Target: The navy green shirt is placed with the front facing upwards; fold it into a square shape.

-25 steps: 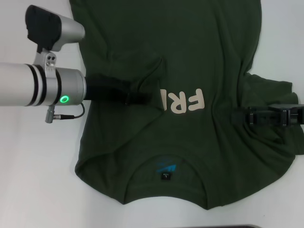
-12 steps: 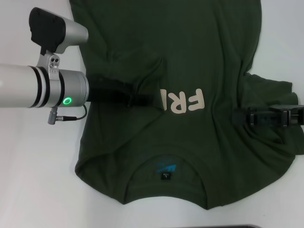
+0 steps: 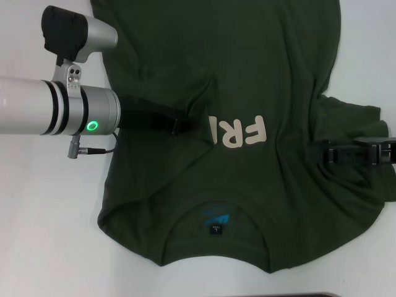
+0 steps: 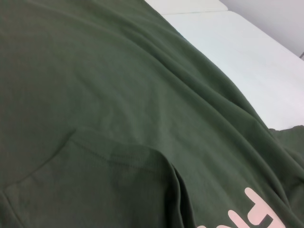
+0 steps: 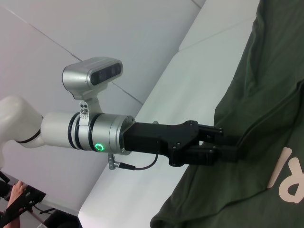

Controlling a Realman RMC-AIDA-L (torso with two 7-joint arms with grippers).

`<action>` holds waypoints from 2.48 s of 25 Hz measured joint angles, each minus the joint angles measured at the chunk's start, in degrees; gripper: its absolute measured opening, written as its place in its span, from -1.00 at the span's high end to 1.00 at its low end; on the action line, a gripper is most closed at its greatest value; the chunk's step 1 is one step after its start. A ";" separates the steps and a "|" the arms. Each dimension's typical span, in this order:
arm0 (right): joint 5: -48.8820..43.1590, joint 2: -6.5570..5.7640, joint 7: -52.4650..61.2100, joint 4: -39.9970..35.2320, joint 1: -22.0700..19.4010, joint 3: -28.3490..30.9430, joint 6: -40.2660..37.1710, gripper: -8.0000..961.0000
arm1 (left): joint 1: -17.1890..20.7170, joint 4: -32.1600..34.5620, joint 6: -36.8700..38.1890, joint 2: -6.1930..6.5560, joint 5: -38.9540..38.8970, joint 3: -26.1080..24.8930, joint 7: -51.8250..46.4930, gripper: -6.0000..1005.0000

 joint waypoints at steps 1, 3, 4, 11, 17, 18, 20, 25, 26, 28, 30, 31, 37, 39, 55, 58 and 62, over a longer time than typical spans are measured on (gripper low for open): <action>0.00 -0.03 0.00 0.00 -0.03 0.01 -0.02 -0.90 | -0.03 0.05 -0.13 0.01 0.08 0.03 -0.07 -0.23; 0.02 -0.08 0.00 0.02 -0.07 0.02 -0.12 -0.90 | -0.13 0.22 -0.40 0.01 0.25 0.05 -0.16 -0.06; 0.04 -0.10 0.00 0.02 -0.08 0.02 -0.16 -0.90 | -0.18 0.30 -0.55 0.01 0.35 0.07 -0.19 0.03; 0.10 -0.16 0.00 0.03 -0.17 0.02 -0.32 -0.90 | -0.61 0.44 -1.87 -0.02 1.89 0.73 -1.03 0.78; 0.19 -0.23 0.00 -0.03 -0.18 0.02 -0.44 -0.90 | -0.70 0.40 -2.18 0.06 1.95 1.14 -1.33 0.89; 0.20 -0.23 0.00 -0.04 -0.21 0.01 -0.45 -0.90 | -0.71 0.33 -2.19 0.06 2.00 1.12 -1.34 0.90; 0.23 -0.23 0.00 -0.05 -0.24 0.01 -0.47 -0.90 | -0.70 0.09 -2.14 0.05 2.05 0.83 -1.35 0.94; 0.29 -0.23 0.00 -0.15 -0.24 0.01 -0.49 -0.90 | -0.22 -2.14 1.47 0.16 1.44 -1.98 -2.55 0.96; 0.29 -0.23 0.00 -0.16 -0.24 0.01 -0.49 -0.90 | -0.26 -2.53 2.95 0.22 1.42 -3.01 -3.16 0.96; 0.29 -0.23 0.00 -0.16 -0.23 0.03 -0.49 -0.90 | -0.59 -2.81 5.69 0.27 1.41 -5.04 -3.82 0.96; 0.28 -0.23 0.00 -0.16 -0.15 0.08 -0.49 -0.90 | -0.96 -2.86 8.09 0.17 1.27 -6.52 -4.54 0.96; 0.28 -0.23 0.00 -0.16 -0.10 0.09 -0.49 -0.90 | -0.96 -2.86 8.09 0.17 1.27 -6.52 -4.54 0.96; 0.24 -0.23 0.00 -0.13 0.25 0.18 -0.46 -0.90 | -2.88 -0.49 10.23 -0.19 -3.39 -4.87 -6.39 0.96; 0.19 -0.23 0.00 -0.04 0.28 0.19 -0.45 -0.90 | -4.03 1.67 9.09 -0.28 -4.74 -3.89 -6.63 0.97; 0.02 0.05 -0.03 0.02 0.17 0.19 -0.24 -0.90 | -11.00 15.19 -0.27 -0.18 -13.70 -2.06 -7.24 0.96; 0.00 0.05 -0.16 0.02 0.18 0.19 -0.16 -0.90 | -10.38 15.08 0.35 0.18 -14.56 -3.26 -8.65 0.90; 0.00 0.04 -0.31 0.02 0.12 0.19 -0.07 -0.90 | -9.93 15.04 2.24 0.43 -14.63 -6.00 -7.84 0.67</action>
